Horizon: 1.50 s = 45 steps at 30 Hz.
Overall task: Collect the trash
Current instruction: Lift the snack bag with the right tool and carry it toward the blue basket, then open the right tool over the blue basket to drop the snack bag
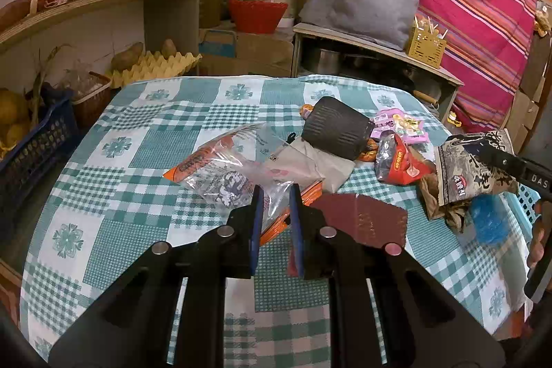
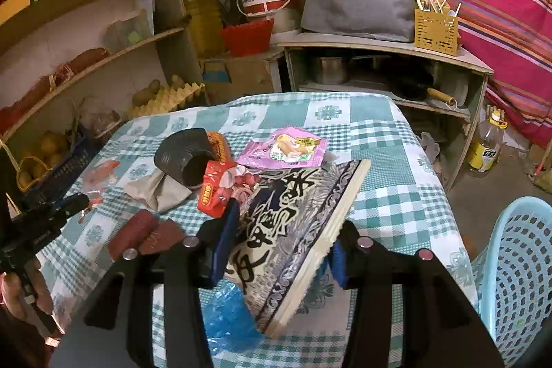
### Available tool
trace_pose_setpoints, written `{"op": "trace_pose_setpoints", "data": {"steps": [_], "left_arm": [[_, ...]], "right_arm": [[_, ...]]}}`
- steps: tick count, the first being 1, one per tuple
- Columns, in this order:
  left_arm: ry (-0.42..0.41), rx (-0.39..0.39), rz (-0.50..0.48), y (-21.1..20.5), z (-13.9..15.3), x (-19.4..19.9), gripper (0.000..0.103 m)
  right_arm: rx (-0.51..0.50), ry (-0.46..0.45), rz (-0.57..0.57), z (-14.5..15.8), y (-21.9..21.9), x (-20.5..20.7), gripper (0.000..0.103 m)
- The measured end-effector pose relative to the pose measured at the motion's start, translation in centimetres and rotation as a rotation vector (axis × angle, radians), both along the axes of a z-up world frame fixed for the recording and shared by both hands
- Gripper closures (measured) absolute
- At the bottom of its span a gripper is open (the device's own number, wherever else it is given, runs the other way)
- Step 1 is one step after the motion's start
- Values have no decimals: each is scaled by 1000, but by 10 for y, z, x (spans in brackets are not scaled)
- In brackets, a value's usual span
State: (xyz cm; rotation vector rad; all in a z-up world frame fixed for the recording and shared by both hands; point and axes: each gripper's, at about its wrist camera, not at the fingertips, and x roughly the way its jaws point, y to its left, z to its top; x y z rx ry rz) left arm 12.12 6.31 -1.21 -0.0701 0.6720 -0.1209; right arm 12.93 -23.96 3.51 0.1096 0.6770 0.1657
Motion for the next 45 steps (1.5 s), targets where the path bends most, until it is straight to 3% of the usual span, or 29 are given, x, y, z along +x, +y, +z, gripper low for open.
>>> {"op": "trace_pose_setpoints", "data": {"steps": [9, 10, 11, 13, 17, 27, 33, 45], "left_arm": [[6, -6, 3, 4, -1, -2, 89], [7, -4, 1, 4, -1, -2, 89], [7, -3, 0, 3, -1, -2, 89], [7, -3, -3, 1, -1, -1, 89], [3, -5, -9, -3, 1, -1, 89], [-70, 7, -65, -42, 28, -11, 89], [-95, -2, -131, -91, 45, -11, 89], [-74, -9, -390, -263, 42, -16, 89]], "right_arm": [[30, 44, -55, -12, -25, 11, 57], [25, 52, -56, -14, -26, 12, 59], [23, 55, -54, -15, -28, 12, 70], [45, 50, -40, -14, -30, 11, 80], [72, 13, -20, -6, -33, 4, 90], [160, -166, -59, 41, -70, -33, 91], [146, -186, -134, 47, -114, -57, 91], [5, -145, -382, 37, -241, -110, 91]]}}
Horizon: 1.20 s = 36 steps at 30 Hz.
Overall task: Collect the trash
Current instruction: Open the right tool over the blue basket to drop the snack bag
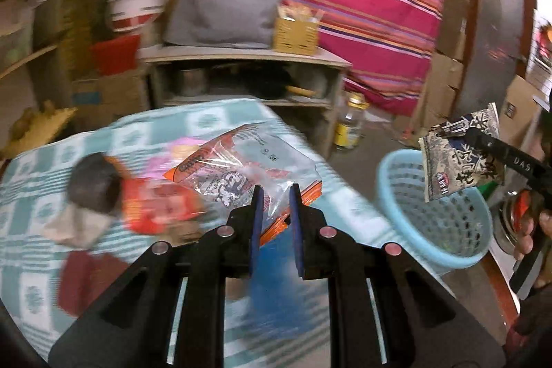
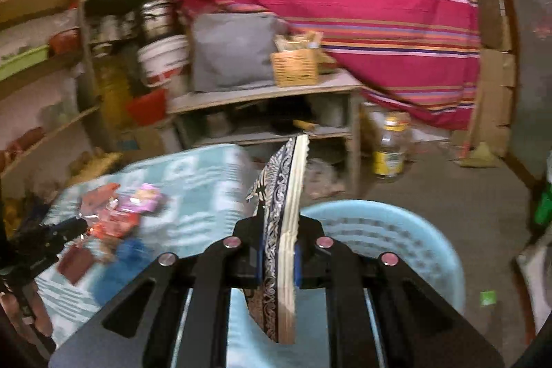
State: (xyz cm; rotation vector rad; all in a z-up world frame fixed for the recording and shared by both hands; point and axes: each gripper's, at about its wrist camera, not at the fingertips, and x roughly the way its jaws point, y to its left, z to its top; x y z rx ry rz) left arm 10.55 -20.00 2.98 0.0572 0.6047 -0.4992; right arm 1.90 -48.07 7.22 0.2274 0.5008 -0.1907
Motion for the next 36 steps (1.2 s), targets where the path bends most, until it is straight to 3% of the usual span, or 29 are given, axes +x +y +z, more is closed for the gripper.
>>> {"op": "trace_pose_setpoints", "data": {"steps": [9, 18, 22, 27, 29, 32, 33, 35, 36], "left_arm": [[30, -3, -187, -126, -15, -13, 89], [73, 19, -262, -174, -33, -7, 88], [79, 19, -273, -177, -37, -9, 61], [54, 20, -259, -162, -28, -18, 49], [24, 21, -227, -146, -20, -24, 36], [-27, 38, -170, -116, -7, -31, 27], [-46, 42, -145, -101, -3, -34, 25], [-65, 44, -105, -79, 5, -36, 15], [-74, 44, -82, -67, 8, -37, 14]], "right_arm": [[70, 55, -101, -25, -68, -10, 91], [92, 75, -133, -37, -89, -16, 91], [88, 88, -133, -39, -89, -14, 91], [70, 110, -118, -42, -81, -11, 91], [60, 126, -107, -43, -74, -6, 90], [58, 154, -99, -48, -68, 2, 88], [58, 162, -100, -50, -67, 3, 85], [53, 183, -115, -55, -62, 7, 43], [48, 185, -118, -56, -60, 8, 40]]}}
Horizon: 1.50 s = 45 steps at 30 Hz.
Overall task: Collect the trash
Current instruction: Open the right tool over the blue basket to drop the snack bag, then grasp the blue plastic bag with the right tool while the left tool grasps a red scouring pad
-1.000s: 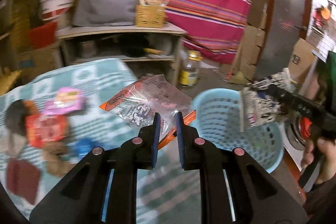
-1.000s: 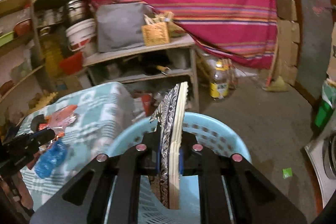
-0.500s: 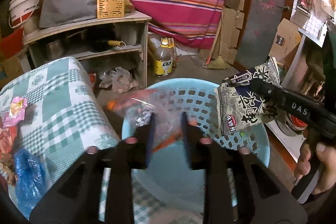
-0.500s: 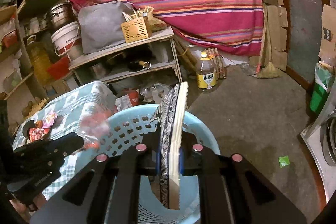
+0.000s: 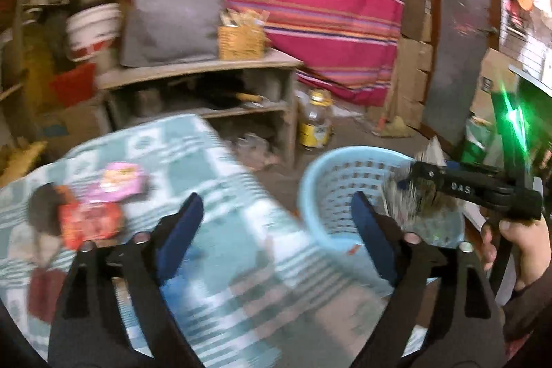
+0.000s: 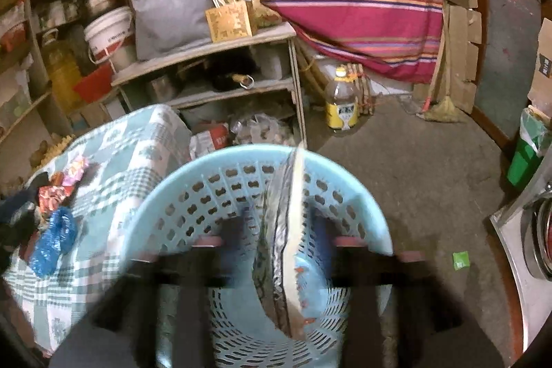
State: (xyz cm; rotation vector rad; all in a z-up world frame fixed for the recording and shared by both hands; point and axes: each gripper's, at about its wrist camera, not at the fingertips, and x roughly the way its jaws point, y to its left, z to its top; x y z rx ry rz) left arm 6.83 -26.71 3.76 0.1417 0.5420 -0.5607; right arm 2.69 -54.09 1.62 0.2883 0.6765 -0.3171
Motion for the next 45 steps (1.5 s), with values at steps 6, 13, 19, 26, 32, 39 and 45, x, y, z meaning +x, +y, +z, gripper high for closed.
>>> {"op": "trace_pose_setpoints", "data": {"steps": [6, 13, 19, 26, 32, 39, 45], "left_arm": [[-43, -4, 149, 80, 11, 2, 5], [-31, -30, 302, 161, 6, 13, 5], [-22, -5, 388, 207, -7, 22, 5], [0, 3, 463, 248, -18, 22, 5], [45, 7, 529, 280, -32, 23, 5], [115, -17, 522, 306, -51, 31, 5], [211, -12, 484, 308, -74, 51, 6]], "right_arm": [[-44, 2, -14, 10, 23, 1, 29], [-83, -41, 46, 33, 80, 8, 27], [-110, -62, 128, 39, 141, 19, 17], [-82, -78, 204, 34, 195, 32, 17], [-89, -68, 218, 24, 216, 41, 17], [-158, -43, 219, 16, 231, 54, 15], [-177, -33, 242, 13, 241, 58, 10]]}}
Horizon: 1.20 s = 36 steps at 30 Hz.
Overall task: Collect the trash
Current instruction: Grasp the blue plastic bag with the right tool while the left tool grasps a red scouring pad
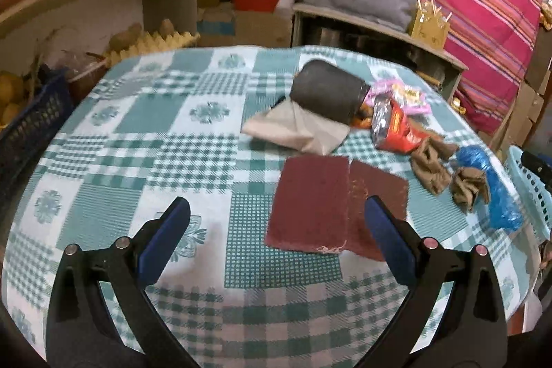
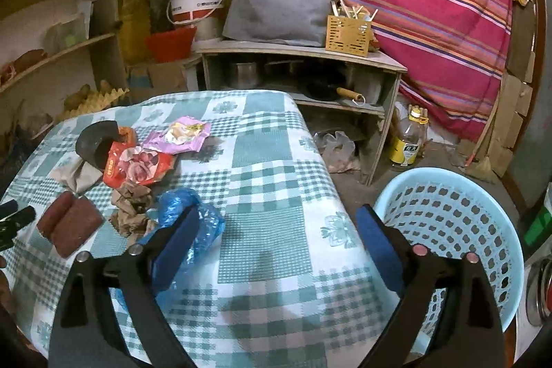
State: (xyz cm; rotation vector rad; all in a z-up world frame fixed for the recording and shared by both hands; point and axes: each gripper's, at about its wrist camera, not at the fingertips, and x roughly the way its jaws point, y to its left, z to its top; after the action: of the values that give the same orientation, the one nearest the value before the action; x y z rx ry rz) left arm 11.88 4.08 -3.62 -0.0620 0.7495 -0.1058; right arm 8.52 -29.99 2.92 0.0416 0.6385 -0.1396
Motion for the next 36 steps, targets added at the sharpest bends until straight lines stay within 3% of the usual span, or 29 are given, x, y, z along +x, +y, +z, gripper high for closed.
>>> {"op": "trace_pose_setpoints", "data": {"steps": [6, 10, 16, 24, 29, 31, 36], "left_arm": [[91, -36, -55, -11, -13, 17, 7], [147, -48, -110, -20, -21, 24, 24], [131, -64, -138, -22, -18, 20, 49], [84, -15, -112, -19, -7, 13, 49], [30, 26, -95, -18, 5, 5, 49], [22, 30, -92, -17, 7, 4, 49], [5, 28, -86, -14, 12, 4, 49]], "right_arm": [[-19, 28, 17, -7, 8, 5, 10], [1, 26, 29, -7, 10, 6, 10], [28, 32, 52, -8, 16, 8, 10], [29, 47, 115, -10, 41, 10, 10], [7, 131, 120, -27, 49, 20, 11], [14, 143, 120, -29, 47, 20, 16], [38, 206, 145, -38, 38, 22, 56]]}}
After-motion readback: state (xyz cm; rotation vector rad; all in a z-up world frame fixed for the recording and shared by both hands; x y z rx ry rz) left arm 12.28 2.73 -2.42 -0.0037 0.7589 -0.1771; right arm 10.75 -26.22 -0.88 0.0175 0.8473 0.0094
